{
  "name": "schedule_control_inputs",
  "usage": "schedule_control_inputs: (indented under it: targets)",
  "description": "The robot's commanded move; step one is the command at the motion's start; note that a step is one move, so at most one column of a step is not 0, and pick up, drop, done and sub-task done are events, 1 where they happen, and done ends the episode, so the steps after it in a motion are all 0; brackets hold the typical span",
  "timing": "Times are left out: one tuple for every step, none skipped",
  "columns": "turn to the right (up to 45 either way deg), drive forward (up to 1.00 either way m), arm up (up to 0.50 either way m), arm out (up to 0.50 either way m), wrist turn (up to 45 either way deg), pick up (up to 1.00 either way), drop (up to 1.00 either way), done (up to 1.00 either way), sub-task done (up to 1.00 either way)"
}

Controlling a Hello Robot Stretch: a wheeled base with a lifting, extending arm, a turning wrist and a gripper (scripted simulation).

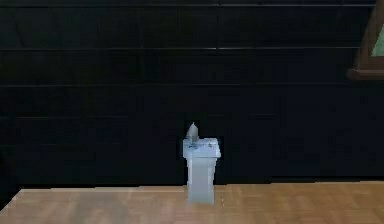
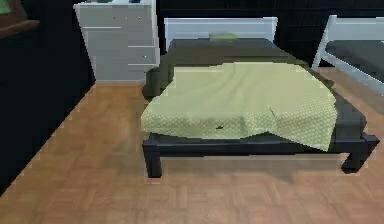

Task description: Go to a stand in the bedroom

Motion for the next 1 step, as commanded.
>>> schedule_control_inputs:
  targets:
    - [-42.0, 0.00, 0.00, 0.00, 0.0, 0.00, 0.00, 0.00, 0.00]
